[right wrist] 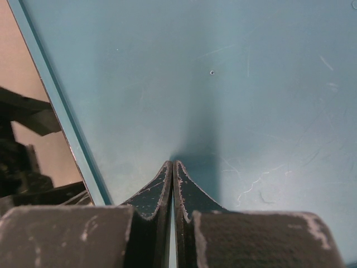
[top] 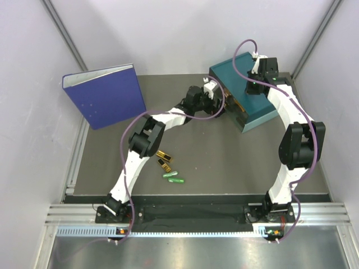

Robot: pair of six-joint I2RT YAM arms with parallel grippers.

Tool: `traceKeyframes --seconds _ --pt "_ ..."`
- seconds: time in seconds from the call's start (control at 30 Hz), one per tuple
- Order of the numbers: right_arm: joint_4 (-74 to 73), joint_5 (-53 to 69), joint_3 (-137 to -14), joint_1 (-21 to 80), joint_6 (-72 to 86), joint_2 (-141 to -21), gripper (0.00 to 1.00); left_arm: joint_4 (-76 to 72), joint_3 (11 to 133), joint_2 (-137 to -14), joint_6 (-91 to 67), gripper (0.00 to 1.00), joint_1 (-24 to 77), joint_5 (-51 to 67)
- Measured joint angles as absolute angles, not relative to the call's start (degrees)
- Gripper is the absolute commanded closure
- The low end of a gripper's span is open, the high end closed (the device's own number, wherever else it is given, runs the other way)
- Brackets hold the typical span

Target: Organize the makeup

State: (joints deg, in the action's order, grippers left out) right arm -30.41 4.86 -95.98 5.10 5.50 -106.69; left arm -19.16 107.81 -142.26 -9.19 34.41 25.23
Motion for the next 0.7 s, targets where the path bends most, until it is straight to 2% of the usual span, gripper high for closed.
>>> traceKeyframes --seconds 0.2,0.33,0.5,0.7 --pt "-30.39 4.97 -95.96 5.1 5.5 -106.69 1.0 -17.63 112.53 -146.34 -8.56 0.01 34.65 24.73" --pt "-30.39 5.1 -95.96 5.1 5.5 -106.69 1.0 -17.39 115.24 -147.79 -8.43 0.06 34.68 24.56" --pt "-30.39 5.15 -95.96 5.08 5.5 -106.72 1.0 -17.04 117.14 -148.83 -8.34 0.32 34.68 24.8" --pt "-30.39 5.17 -95.96 5.08 5.5 -106.72 1.0 -15.44 119.92 -150.52 -8.69 0.49 34.65 26.81"
